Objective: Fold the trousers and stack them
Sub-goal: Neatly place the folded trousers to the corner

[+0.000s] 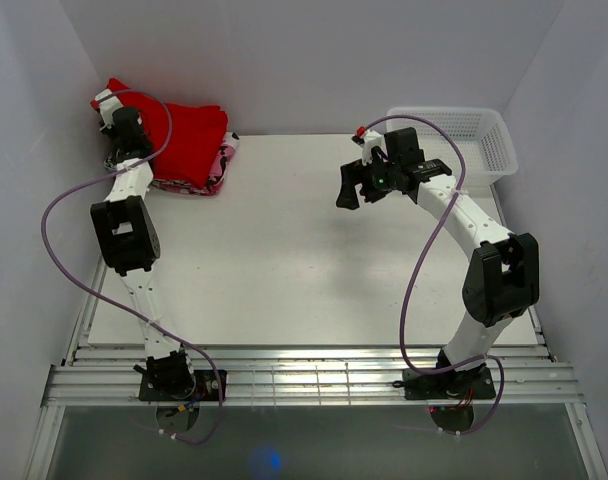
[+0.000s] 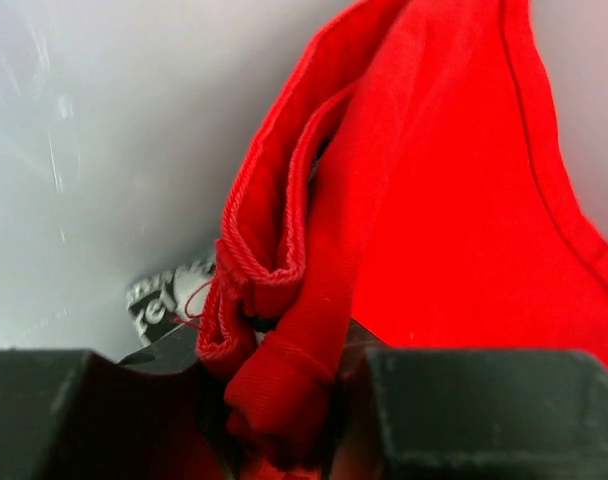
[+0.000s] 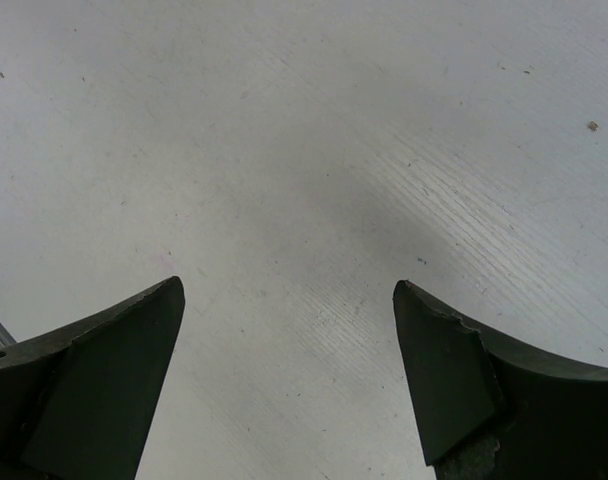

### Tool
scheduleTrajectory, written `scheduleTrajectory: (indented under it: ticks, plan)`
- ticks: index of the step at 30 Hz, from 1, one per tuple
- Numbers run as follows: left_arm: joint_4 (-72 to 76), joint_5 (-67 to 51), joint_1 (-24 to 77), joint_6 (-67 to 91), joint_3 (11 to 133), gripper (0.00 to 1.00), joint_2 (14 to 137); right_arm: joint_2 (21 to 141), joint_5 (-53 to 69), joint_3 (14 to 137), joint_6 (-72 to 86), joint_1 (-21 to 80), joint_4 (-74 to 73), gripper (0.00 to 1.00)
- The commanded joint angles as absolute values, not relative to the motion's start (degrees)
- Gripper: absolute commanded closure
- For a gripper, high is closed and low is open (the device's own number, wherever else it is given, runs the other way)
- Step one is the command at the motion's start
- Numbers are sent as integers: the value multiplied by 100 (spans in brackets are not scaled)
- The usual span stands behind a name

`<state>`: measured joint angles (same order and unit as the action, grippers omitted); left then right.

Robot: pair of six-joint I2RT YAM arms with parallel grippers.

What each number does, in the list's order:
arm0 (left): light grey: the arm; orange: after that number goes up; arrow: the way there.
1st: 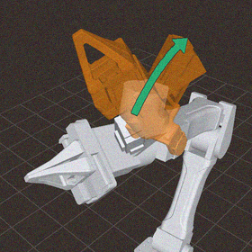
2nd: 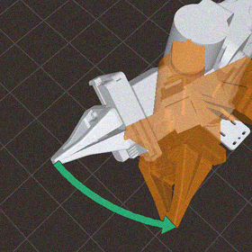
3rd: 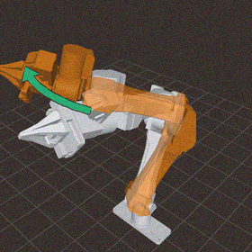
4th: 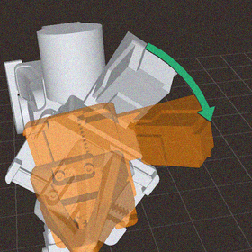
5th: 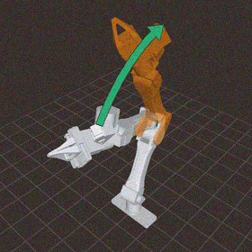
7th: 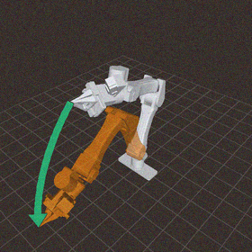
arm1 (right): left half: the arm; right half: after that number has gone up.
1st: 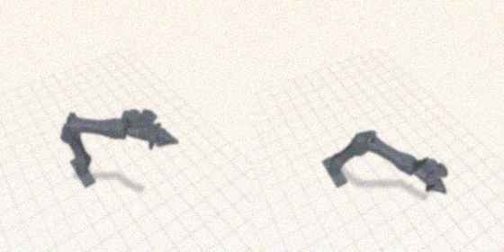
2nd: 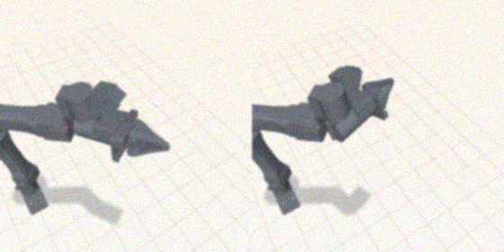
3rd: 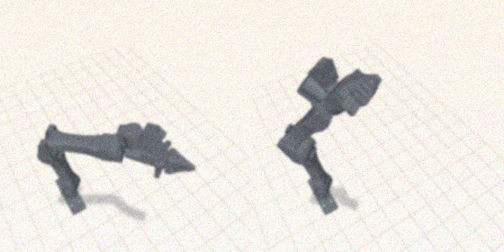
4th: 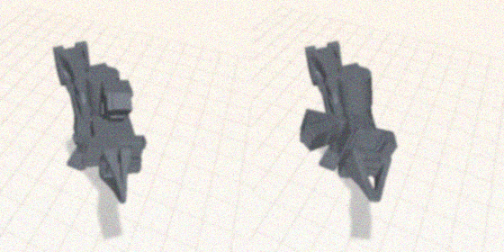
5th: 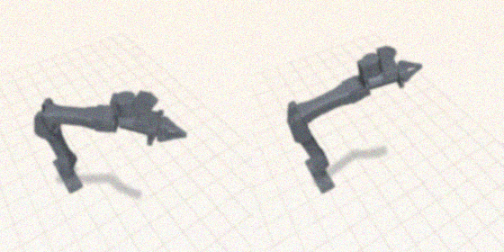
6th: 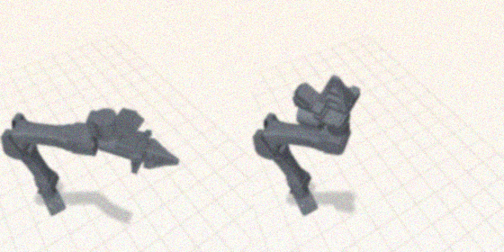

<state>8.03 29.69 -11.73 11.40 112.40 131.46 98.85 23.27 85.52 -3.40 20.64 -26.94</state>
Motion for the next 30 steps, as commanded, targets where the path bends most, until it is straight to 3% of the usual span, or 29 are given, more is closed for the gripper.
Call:
scheduleTrajectory:
  ticks: [1, 3, 4, 7, 8, 11, 15, 20, 25, 30]
  plan:
    - [240, 2673, -1318, 1537, 11092, 75, 13026, 9835, 2364, 8754, -378, 2048, -2689, 10]
    - [36, 2549, -1371, 1669, 11048, 57, 12964, 9844, 2408, 8763, -369, 2048, -2681, 10]
    - [-339, 2505, -1406, 1740, 11048, 41, 12946, 9844, 2417, 8780, -369, 2048, -2681, 10]
    - [-753, 1927, -1608, 1837, 11030, 32, 12763, 9826, 2434, 8815, -378, 2048, -2698, 10]
    - [-904, 1725, -1730, 1854, 11117, 21, 12736, 9817, 2435, 8815, -413, 2048, -2698, 10]
    - [-1808, 626, -1959, 1749, 11854, 2, 12735, 9782, 2478, 8798, -457, 2048, -2707, 10]
    - [-3170, -622, -2293, 1538, 12901, 2, 12718, 9747, 2549, 8850, -588, 2048, -2803, 10]
    - [-3963, -3223, -3083, 882, 12763, 2, 12051, 9808, 2786, 9052, -1062, 2048, -3233, 10]
    - [-4455, -3665, -3182, -384, 12402, 2, 11374, 10107, 3111, 9255, -1371, 2057, -3481, 10]
    - [-4825, -3359, -2682, -2051, 12077, 4, 11320, 10230, 3226, 9246, -1310, 2083, -3419, 10]
